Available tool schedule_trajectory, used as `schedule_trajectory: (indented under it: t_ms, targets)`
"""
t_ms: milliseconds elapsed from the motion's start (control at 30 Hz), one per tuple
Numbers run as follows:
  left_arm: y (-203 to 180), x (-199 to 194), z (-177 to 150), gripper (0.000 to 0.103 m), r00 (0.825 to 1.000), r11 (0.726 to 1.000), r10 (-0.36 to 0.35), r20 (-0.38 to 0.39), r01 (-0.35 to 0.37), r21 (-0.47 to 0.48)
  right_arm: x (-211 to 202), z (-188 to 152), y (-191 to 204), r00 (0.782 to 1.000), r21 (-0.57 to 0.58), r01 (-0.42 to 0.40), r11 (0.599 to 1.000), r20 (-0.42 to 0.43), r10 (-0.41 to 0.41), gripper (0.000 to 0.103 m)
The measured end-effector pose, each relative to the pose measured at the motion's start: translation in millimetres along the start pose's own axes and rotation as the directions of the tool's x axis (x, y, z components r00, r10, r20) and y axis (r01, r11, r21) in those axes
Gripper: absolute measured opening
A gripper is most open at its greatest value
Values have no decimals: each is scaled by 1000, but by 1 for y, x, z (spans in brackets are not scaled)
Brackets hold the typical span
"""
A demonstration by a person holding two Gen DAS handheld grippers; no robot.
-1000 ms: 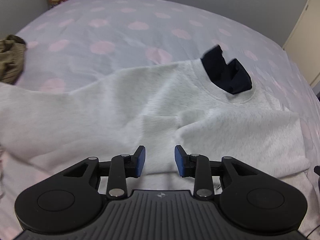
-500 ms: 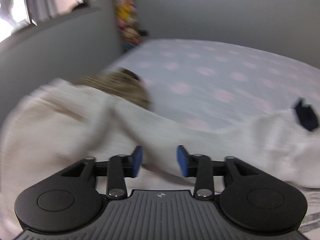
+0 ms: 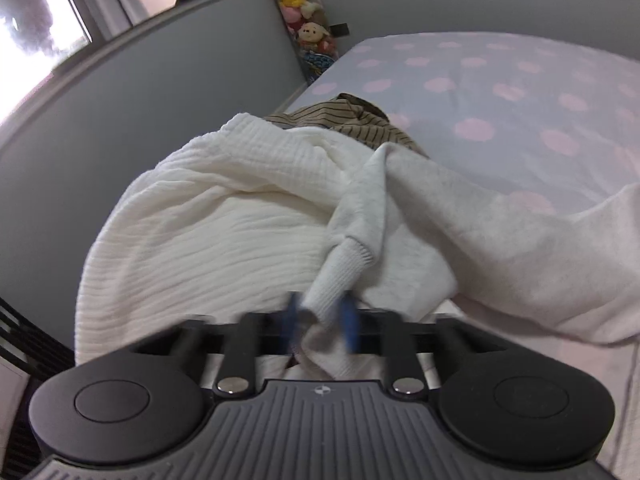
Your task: Fold clothes
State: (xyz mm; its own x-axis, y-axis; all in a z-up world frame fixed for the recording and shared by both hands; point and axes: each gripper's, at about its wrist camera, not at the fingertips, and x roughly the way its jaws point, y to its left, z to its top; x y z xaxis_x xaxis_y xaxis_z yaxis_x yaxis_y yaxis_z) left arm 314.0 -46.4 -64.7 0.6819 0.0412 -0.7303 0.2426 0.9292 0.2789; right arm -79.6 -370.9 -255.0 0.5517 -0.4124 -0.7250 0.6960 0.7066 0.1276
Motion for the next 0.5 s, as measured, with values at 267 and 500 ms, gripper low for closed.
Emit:
schedule_trajectory:
  t_ms: [267,500]
  targets:
    - [-20,-72,62,3,990,985,-140,-1,140,97,-1,1,1,1000,7,-6,1000,9,6,35]
    - [-77,-157,143,3,951,931,-278,-138,302,204,-6,3,-3,999,34,-42,999,31,41,35]
